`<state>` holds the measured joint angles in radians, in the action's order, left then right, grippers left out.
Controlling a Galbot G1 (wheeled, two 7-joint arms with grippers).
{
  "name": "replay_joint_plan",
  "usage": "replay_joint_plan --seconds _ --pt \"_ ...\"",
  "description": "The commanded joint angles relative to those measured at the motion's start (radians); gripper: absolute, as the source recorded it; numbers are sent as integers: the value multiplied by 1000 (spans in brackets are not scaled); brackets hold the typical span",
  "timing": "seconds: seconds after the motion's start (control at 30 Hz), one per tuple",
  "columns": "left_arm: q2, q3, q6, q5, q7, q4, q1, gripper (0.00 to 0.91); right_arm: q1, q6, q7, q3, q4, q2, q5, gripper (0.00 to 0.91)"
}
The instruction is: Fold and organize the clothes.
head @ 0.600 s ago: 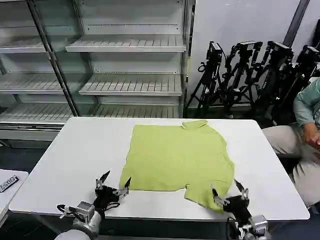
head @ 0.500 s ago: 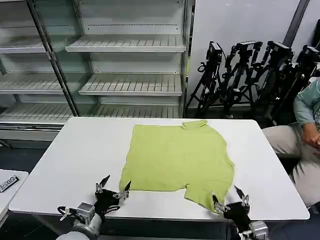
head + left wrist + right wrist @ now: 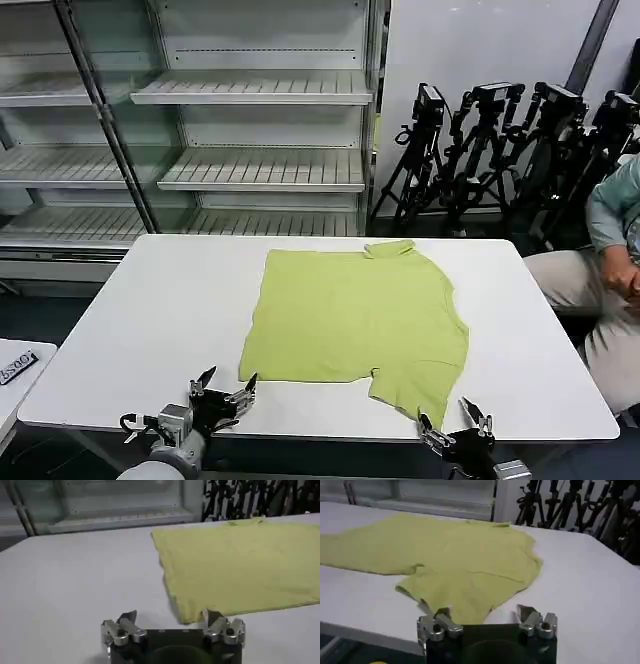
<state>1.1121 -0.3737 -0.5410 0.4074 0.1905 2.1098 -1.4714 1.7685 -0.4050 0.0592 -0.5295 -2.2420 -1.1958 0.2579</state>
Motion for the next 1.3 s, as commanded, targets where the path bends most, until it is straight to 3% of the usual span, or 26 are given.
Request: replay_joint_plan --seconds 0.03,0.53,0.77,1.0,1.3 --pt "5 3 -34 15 14 -10 3 10 3 -37 2 7 4 0 33 0" --pt "5 24 -5 14 -23 37 -9 20 -24 -29 -15 1 -2 7 82 0" --pt "24 31 -2 13 -32 52 133 20 -157 -46 -14 -23 -11 10 105 0" --pt "60 45 -18 23 -63 -121 351 20 -503 -97 -7 -5 179 10 106 0" --pt "94 75 -22 66 -69 -302 527 20 -772 -102 -11 84 427 -16 98 0"
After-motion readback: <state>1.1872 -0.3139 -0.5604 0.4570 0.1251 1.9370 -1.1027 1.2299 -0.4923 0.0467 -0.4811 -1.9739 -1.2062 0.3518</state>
